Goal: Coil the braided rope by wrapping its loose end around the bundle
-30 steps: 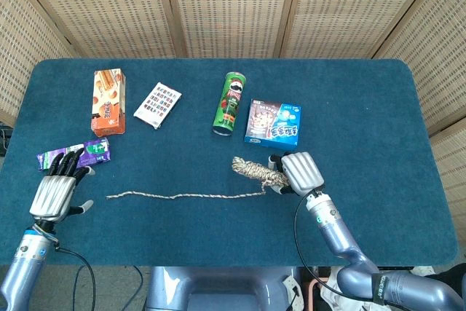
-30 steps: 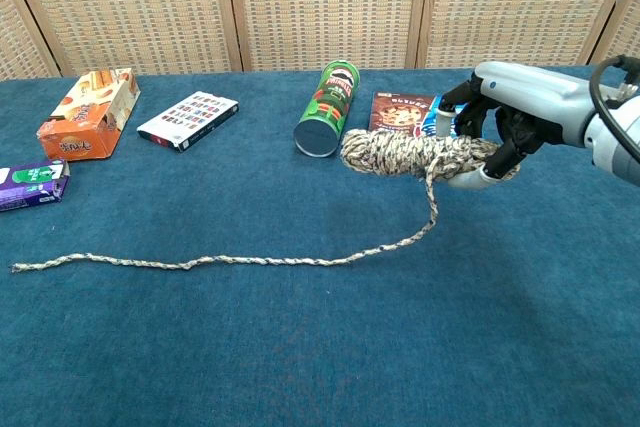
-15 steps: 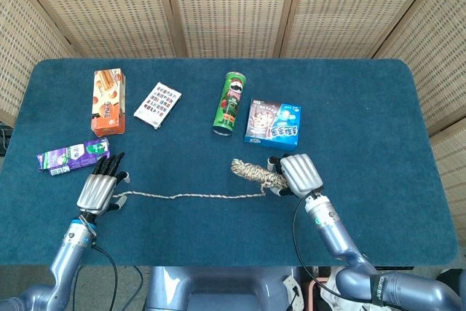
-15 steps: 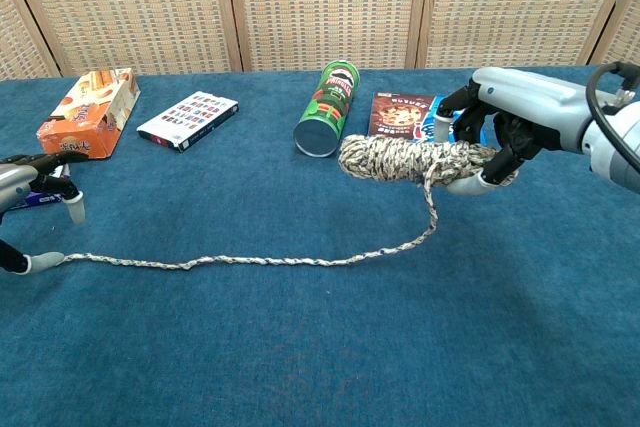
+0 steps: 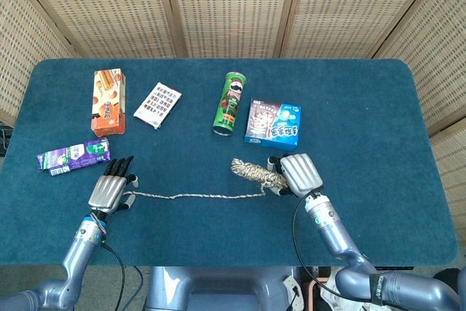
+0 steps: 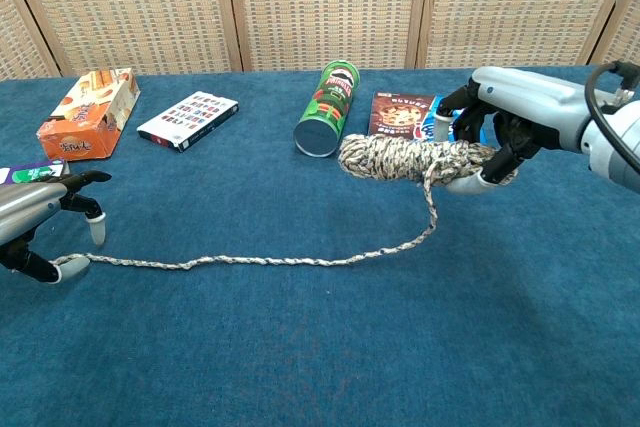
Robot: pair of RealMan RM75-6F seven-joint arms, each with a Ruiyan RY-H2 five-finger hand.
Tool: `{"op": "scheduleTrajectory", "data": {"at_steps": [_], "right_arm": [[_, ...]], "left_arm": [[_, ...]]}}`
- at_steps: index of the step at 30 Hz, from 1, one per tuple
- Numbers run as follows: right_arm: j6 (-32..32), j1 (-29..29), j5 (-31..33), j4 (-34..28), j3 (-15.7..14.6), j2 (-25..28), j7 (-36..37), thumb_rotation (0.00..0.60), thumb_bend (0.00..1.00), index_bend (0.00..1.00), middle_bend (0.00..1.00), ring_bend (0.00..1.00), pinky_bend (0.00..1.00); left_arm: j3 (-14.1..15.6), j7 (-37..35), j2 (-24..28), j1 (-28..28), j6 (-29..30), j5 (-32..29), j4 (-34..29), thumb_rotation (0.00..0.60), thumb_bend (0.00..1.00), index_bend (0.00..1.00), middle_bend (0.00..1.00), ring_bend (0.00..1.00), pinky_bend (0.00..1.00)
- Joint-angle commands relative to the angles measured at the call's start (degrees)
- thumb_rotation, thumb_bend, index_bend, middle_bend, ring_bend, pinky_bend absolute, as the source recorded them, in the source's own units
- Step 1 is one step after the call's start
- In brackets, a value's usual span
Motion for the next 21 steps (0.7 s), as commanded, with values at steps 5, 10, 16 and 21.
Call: {"op": "scheduleTrajectory", "data": {"at_steps": [5, 10, 16, 21], "right_arm": [[0.21, 0.17, 0.13, -0.27, -0.17, 0.12, -0.03, 0.6, 0.51, 0.66, 0.68, 0.49, 0.69], [0.37, 0.28, 0.18, -0.34, -0.27, 0.14, 0.06, 0.6, 0.51, 0.66, 0.68, 0.49, 0.69], [0.6, 0.31, 0.22, -0.45, -0.41, 0.39, 0.28, 0.6, 0.51, 0.66, 0.68, 0.49, 0.69], [0.63, 0.37, 0.24, -0.47, -0.52, 0.62, 0.45, 0.6, 0.51, 0.66, 0.68, 0.49, 0.69]], "left_arm": [[0.16, 1.2, -0.24, -0.58, -1.0, -1.33, 0.06, 0.6, 0.38, 0.47, 0.0, 0.0, 0.0], [0.41, 1.21, -1.16, -0.56, -0.26, -1.28, 0.7, 0.6, 0.38, 0.52, 0.0, 0.0, 0.0], [0.71, 2.01, -1.97, -0.87, -0.18, -1.49, 1.65, 0.6, 0.4, 0.53, 0.0, 0.0, 0.0], [0.73, 2.16, -2.3, -1.02, -0.16, -1.8, 1.92, 0.6, 0.44, 0.57, 0.0, 0.0, 0.0]]}}
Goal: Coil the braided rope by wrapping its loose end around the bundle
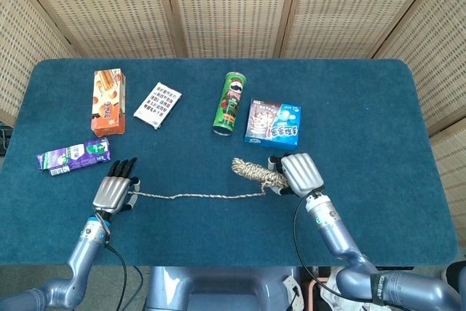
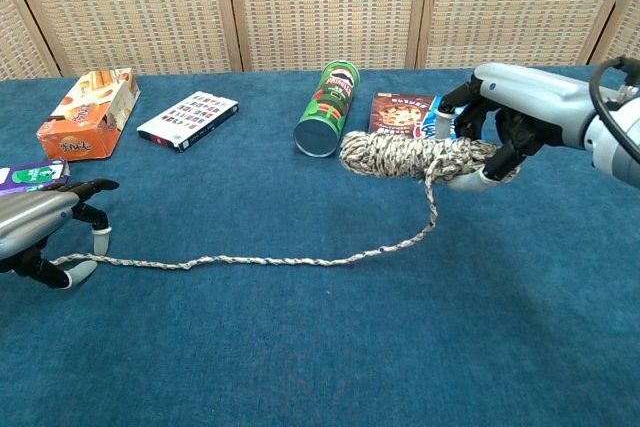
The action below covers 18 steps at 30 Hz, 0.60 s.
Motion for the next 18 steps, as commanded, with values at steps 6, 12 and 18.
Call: {"op": "scheduleTrajectory", "data": {"at_steps": [6, 12, 18], "right_arm": [[0.1, 0.16, -0.09, -0.05, -0.08, 0.2, 0.06, 0.6, 0.52, 0.66, 0.69, 0.49, 0.69], [0.36, 0.5, -0.05, -0.58, 0.21, 0.47, -0.48, 0.6, 0.52, 0.66, 0.69, 0.49, 0.69], [0.88, 2.24, 0.69, -1.4, 2.19, 0.42, -3.4, 0.6, 0.54, 0.66, 0.69, 0.49, 0.69]], "left_arm": [[-0.16, -0.33, 0.21, -0.02, 0.95, 0.16, -0.11, 0.6, 0.48, 0.67, 0.0, 0.0, 0.0], [-0.13, -1.53, 1.96, 0.37, 3.09, 1.68, -1.06, 0.6, 0.5, 0.71, 0.0, 0.0, 0.0], [0.92, -3.83, 7.28, 1.45, 6.79, 5.61, -4.35, 0.6, 0.5, 0.73, 0.0, 0.0, 0.0]]}}
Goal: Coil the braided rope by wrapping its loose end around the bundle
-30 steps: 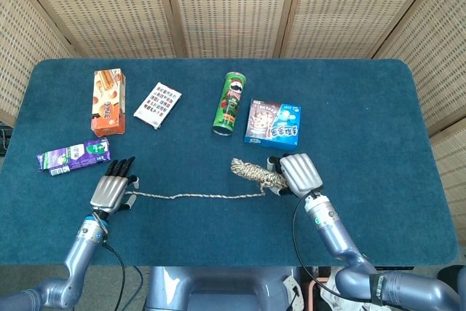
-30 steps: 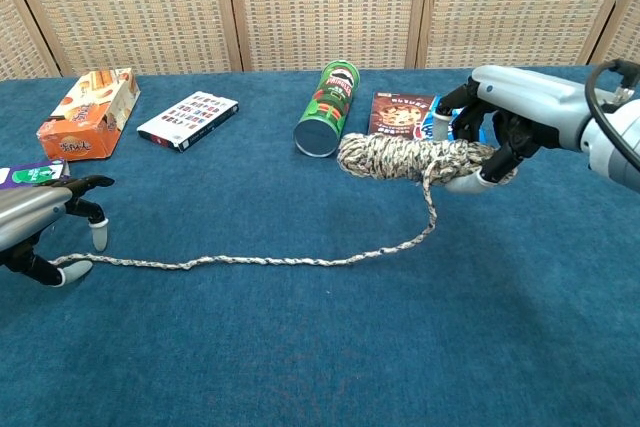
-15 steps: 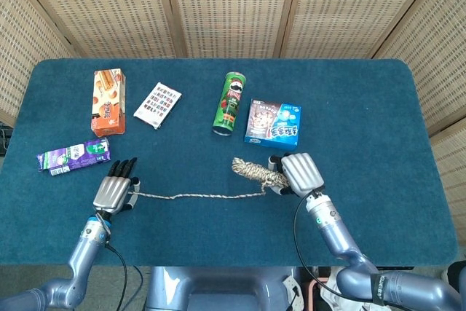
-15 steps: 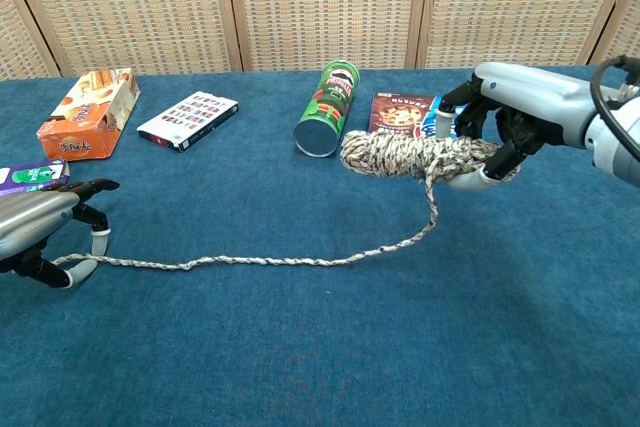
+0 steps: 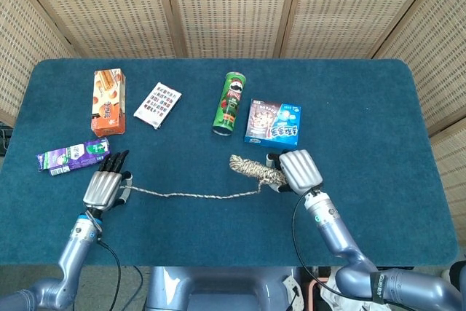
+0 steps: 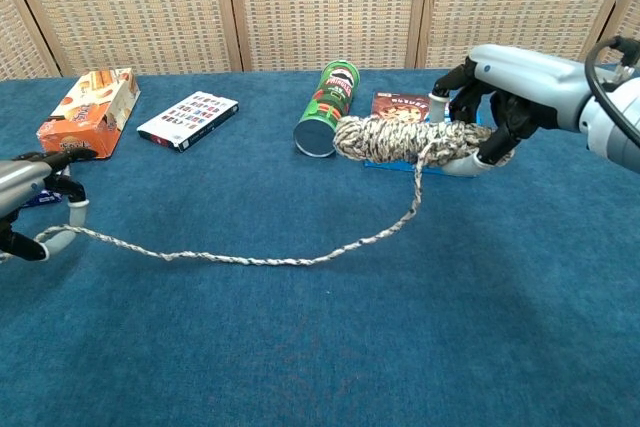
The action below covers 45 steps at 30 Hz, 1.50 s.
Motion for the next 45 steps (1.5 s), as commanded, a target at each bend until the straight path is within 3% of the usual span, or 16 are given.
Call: {"op": "scheduleTrajectory", "data": {"at_steps": [1, 5, 15, 18, 22, 28, 34, 45], "right_arm": [[-0.08, 1.53, 1.24, -0.63, 1.55, -0.16, -2.33, 0.6, 0.54, 0.66, 0.69, 0.49, 0.69], [-1.21, 4.3, 3.96, -0.8, 3.34, -0.44, -6.99, 0.6, 0.54, 0.67, 0.69, 0.49, 0.69], [-3.04, 10.43, 11.61, 1.48, 4.25, -4.51, -17.45, 0.6, 0.54, 0.67, 0.69, 0.49, 0.7], [-3.32, 11.92, 13.39, 2.85, 4.09, -6.25, -18.84, 0.6, 0.54, 0.67, 0.69, 0.49, 0.71], [-4.05, 12.92, 13.34, 4.0, 3.32, -7.32, -18.57, 0.6, 0.54, 0.67, 0.69, 0.49, 0.72], [-8.39, 13.22, 8.99, 3.18, 1.09, -5.36, -12.87, 0.6, 0.54, 0.67, 0.69, 0.49, 0.72], [-11.58, 13.13, 1.06, 3.05, -0.5, -3.35, -3.69, 0.6, 0.54, 0.67, 0.69, 0.49, 0.72], [-11.82, 13.42, -4.04, 5.24, -3.58, -2.12, -3.46, 0.6, 0.55, 0.68, 0.69, 0.49, 0.73]], "left_arm": [[0.83, -2.18, 4.41, 0.94, 2.85, 3.07, -3.02, 0.6, 0.5, 0.73, 0.0, 0.0, 0.0], [1.18, -4.56, 11.13, 1.56, 6.7, 7.37, -7.12, 0.6, 0.5, 0.73, 0.0, 0.0, 0.0], [0.61, -15.61, 26.66, 1.3, 17.02, 20.91, -21.21, 0.6, 0.53, 0.76, 0.0, 0.0, 0.0], [-1.38, -15.77, 31.52, -0.14, 17.55, 22.41, -27.93, 0.6, 0.53, 0.77, 0.0, 0.0, 0.0], [-5.32, -14.95, 34.75, -3.45, 14.14, 19.2, -33.79, 0.6, 0.54, 0.78, 0.0, 0.0, 0.0], [-12.93, -16.97, 33.6, -10.22, 9.58, 11.8, -33.75, 0.6, 0.55, 0.79, 0.0, 0.0, 0.0], [-20.36, -16.42, 27.26, -17.77, 5.67, 0.73, -31.5, 0.6, 0.55, 0.79, 0.0, 0.0, 0.0], [-29.23, -3.34, 20.72, -27.26, 7.67, -11.79, -31.62, 0.6, 0.57, 0.8, 0.0, 0.0, 0.0]]}}
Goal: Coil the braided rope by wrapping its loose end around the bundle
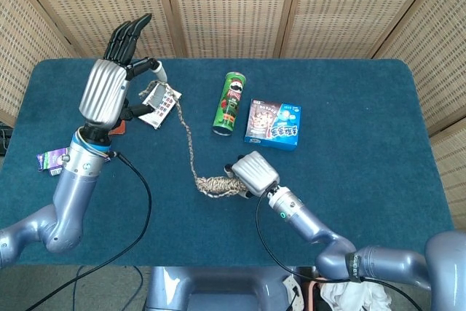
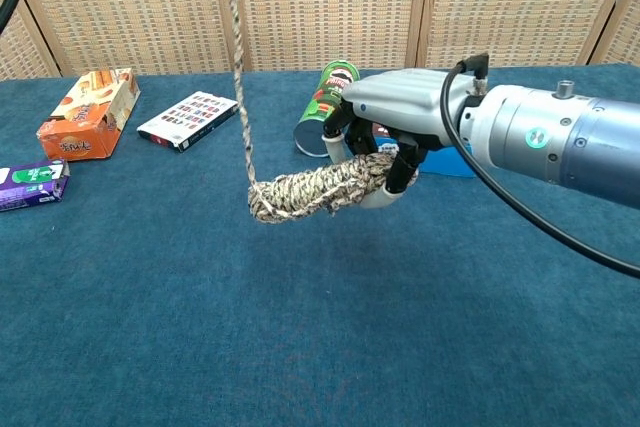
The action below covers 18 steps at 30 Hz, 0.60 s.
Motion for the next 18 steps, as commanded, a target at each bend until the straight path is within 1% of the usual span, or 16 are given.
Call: {"op": "scheduleTrajectory", "data": {"at_steps": [1, 4, 7, 10, 13, 18], "right_arm": [[-1.36, 0.25, -2.45, -0.05, -1.54, 1.39, 2.34, 0.6, 0.55, 0.68, 0.69, 0.49, 0.73], [-1.62, 0.08, -6.67, -0.31, -2.76, 2.97, 6.68, 0.6, 0.55, 0.69, 0.69, 0.49, 0.73], [-0.87, -0.32, -10.45, -0.81, -3.57, 4.47, 11.68, 0.6, 0.55, 0.7, 0.69, 0.49, 0.72], [-0.1, -0.65, -12.93, -1.57, -3.76, 5.68, 17.35, 0.6, 0.55, 0.7, 0.69, 0.49, 0.71], [0.53, -1.16, -13.88, -4.15, -3.06, 7.17, 26.63, 0.6, 0.55, 0.7, 0.69, 0.49, 0.71], [-0.02, -1.46, -12.77, -7.82, -1.74, 9.08, 35.94, 0.6, 0.55, 0.7, 0.69, 0.49, 0.71]], "left_arm": [[-3.98, 6.75, -2.37, -4.2, 1.53, -5.53, 0.08, 0.6, 0.57, 0.8, 0.0, 0.0, 0.0], [-4.91, 8.76, -3.12, -5.67, 2.2, -7.28, 2.3, 0.6, 0.57, 0.8, 0.0, 0.0, 0.0], [-4.81, 10.07, -2.98, -6.17, 2.35, -7.95, 5.63, 0.6, 0.57, 0.8, 0.0, 0.0, 0.0], [-4.49, 9.41, -3.29, -5.96, 2.33, -8.99, 8.29, 0.6, 0.57, 0.8, 0.0, 0.0, 0.0], [-3.3, 7.03, -4.59, -5.38, 1.95, -9.75, 12.54, 0.6, 0.57, 0.8, 0.0, 0.0, 0.0], [-0.94, 3.54, -6.77, -4.68, 1.39, -8.78, 17.57, 0.6, 0.57, 0.8, 0.0, 0.0, 0.0]]}}
